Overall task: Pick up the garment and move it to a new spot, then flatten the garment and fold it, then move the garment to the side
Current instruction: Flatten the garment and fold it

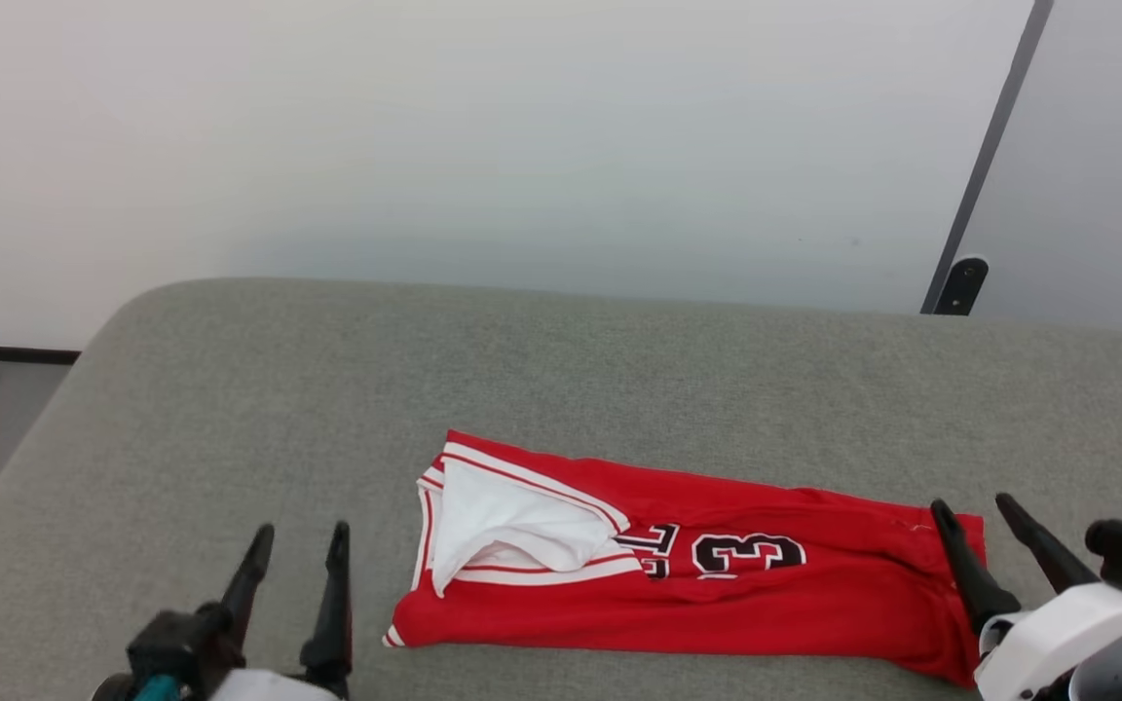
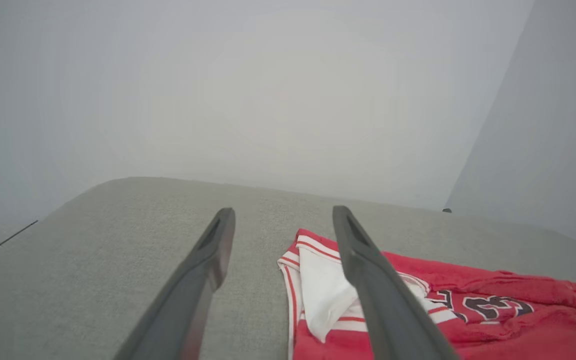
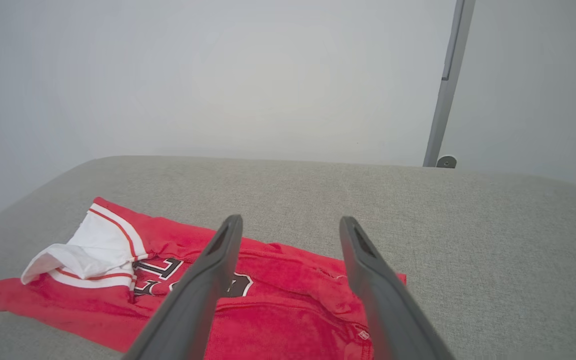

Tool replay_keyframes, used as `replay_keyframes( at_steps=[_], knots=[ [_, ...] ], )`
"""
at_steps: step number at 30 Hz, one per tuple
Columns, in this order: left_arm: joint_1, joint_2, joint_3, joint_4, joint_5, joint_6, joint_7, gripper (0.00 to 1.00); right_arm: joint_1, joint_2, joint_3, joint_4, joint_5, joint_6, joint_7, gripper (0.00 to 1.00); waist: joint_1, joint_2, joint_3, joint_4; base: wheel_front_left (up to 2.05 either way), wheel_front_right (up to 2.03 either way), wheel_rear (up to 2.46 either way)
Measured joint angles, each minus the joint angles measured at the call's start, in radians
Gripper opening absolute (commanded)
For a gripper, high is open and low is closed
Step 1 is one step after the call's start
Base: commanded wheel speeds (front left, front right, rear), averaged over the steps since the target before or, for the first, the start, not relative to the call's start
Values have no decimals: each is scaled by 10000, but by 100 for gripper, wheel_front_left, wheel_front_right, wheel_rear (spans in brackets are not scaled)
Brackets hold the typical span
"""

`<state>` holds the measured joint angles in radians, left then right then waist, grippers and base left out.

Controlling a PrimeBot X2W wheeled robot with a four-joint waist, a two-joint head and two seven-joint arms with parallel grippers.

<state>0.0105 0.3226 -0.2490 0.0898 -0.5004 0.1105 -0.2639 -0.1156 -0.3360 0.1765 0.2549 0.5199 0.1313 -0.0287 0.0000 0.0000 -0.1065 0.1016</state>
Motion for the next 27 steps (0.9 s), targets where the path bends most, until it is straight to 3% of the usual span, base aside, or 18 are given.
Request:
replay_keyframes(
  at_steps=[3,7,14,21,27],
  knots=[
    [221,-612,846,171,846,-368,-2,100,147,59,-25,69,-10,0,-203,100,0,0,-63,66,0,0,0],
    [470,-974,1471,307,2132,-897,-4,100,248,115,27,107,-15,0,-481,100,0,0,-106,66,0,0,0],
    [647,-1524,2360,583,2771,-1829,0,100,244,54,15,470,-21,0,-575,100,0,0,-11,-74,0,0,0],
    [491,-1885,2686,711,3168,-2176,-2,100,-28,-541,-825,1553,25,-2,128,100,-1,0,197,-106,0,0,0],
    [272,-2033,2721,671,3289,-2328,-2,100,-653,-874,-397,2228,410,0,1632,100,0,0,393,-32,0,0,0]
  ],
)
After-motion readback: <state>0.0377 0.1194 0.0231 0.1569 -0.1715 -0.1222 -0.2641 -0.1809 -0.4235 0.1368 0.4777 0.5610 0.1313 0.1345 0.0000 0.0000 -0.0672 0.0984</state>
